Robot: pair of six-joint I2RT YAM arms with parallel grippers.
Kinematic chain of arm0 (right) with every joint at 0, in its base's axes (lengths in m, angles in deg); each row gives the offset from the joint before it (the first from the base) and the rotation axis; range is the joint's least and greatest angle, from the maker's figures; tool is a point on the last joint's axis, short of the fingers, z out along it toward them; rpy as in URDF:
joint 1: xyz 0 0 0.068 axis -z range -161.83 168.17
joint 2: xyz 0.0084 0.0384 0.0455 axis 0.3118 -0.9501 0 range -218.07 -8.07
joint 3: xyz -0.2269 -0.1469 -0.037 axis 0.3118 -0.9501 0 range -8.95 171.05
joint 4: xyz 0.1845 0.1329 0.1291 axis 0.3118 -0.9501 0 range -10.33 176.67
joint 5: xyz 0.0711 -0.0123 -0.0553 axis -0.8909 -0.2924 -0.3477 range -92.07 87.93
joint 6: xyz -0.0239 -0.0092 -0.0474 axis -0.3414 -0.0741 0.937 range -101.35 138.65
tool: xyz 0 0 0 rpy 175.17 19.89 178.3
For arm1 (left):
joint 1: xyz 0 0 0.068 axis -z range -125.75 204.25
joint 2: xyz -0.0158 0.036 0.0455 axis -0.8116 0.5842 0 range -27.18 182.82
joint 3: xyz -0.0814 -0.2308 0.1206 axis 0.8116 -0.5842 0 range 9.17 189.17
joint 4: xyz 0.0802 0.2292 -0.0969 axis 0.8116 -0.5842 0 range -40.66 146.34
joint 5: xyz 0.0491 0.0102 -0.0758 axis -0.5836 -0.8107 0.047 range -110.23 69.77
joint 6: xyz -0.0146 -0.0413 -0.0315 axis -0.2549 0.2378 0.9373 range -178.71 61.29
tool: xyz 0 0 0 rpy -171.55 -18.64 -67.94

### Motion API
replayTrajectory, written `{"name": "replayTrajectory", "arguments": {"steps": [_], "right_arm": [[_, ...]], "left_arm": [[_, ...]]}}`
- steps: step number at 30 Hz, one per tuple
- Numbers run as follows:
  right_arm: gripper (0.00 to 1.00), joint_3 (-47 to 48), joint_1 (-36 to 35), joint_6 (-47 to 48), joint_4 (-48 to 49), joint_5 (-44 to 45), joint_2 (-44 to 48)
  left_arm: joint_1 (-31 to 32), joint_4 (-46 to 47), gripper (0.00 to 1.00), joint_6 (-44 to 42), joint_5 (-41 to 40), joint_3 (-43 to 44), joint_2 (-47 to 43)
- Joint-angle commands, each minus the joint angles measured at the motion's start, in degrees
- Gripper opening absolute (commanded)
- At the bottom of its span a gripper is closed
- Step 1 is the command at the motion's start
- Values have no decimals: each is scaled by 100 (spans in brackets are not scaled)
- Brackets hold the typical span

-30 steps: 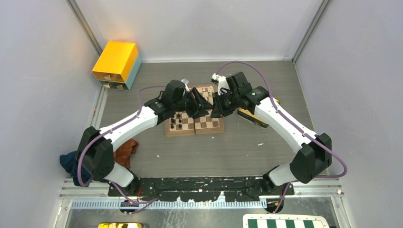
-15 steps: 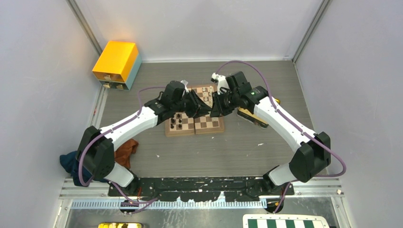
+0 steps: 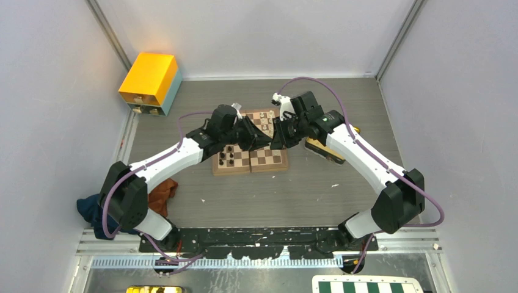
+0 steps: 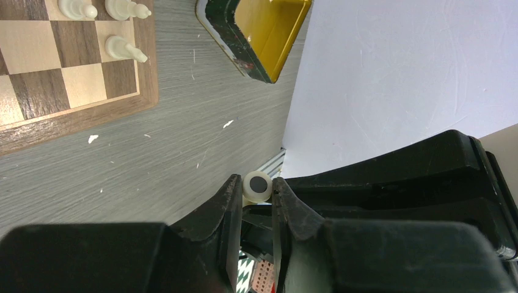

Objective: Set up the chess pieces on the board
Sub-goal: Place the chess piece on the chessboard.

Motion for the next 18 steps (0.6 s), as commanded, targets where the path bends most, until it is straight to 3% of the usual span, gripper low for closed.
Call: {"name": "replayTrajectory", "arguments": {"steps": [1, 3, 6, 18], "right_arm": [[11, 220, -5, -88, 319, -79, 39], [21, 210, -8, -86, 335, -68, 66], [28, 222, -5, -85, 346, -45, 78], [34, 180, -12, -134, 449, -3, 227]], "left_arm": [[-60, 374, 6, 45, 5, -134, -219], [-82, 358, 6, 52, -71, -176, -258], [-97, 327, 5, 50, -157, -200, -299], [-230, 303, 4, 241, -438, -317, -396]]}}
